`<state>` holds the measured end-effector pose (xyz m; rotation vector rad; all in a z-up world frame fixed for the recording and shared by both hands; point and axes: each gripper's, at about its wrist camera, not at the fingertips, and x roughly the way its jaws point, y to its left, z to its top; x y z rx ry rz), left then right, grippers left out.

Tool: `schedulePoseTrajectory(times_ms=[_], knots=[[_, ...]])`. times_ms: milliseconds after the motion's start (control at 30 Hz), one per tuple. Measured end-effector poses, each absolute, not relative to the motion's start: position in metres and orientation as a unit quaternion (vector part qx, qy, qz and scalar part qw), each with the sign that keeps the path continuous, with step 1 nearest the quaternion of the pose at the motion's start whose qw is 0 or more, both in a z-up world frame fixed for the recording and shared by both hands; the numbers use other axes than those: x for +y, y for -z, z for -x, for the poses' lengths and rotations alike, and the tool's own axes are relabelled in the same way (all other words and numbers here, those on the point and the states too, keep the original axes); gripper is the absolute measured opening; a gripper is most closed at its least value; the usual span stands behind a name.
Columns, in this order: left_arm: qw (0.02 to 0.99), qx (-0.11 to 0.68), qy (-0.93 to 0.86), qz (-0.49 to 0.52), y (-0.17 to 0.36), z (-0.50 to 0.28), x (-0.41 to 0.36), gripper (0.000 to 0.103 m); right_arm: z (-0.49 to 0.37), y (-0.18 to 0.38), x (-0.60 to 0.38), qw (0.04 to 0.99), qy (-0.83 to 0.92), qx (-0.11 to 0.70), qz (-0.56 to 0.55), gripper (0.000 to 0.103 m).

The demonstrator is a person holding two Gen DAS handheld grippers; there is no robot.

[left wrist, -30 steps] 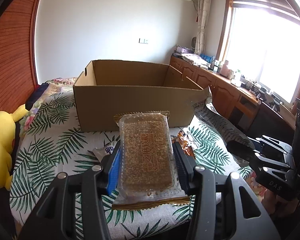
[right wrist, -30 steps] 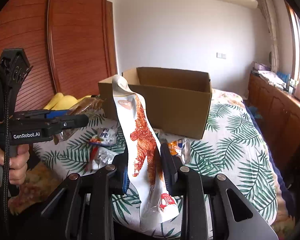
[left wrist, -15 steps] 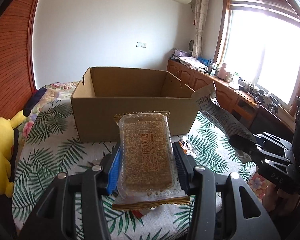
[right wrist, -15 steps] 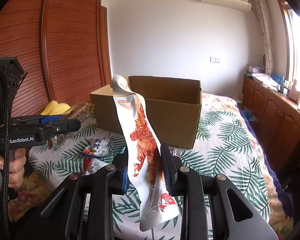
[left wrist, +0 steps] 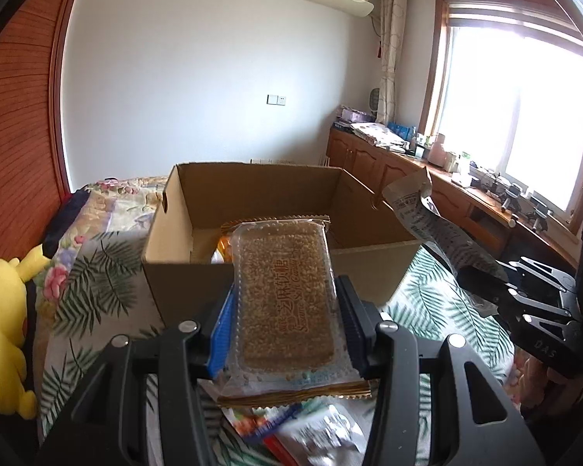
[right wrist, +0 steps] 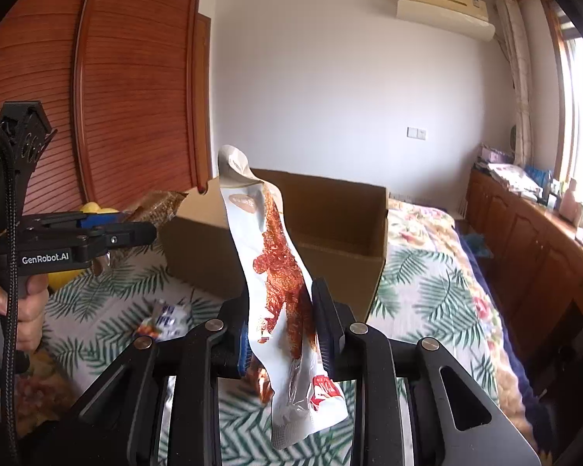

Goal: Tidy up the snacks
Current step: 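Lift and carry the granola bar and white bag over the cardboard box, then open the left tool to drop the granola bar while the right tool drops the white bag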

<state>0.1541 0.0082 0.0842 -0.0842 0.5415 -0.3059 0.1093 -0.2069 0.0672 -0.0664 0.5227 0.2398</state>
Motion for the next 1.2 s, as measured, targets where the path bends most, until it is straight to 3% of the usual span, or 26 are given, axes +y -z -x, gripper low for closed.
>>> schedulePoseTrajectory(times_ms=[700,1200], knots=[[0.946,0.294,0.135,0.03,-0.073,-0.277,0.007,0.048,-0.215,-0.068,-0.201,0.956,-0.131,0.251,0.081,0.026],[0.937,0.328,0.122,0.018,-0.046,-0.309,-0.004,0.051,-0.261,-0.045,-0.182,0.943,-0.145,0.28,0.105,0.026]])
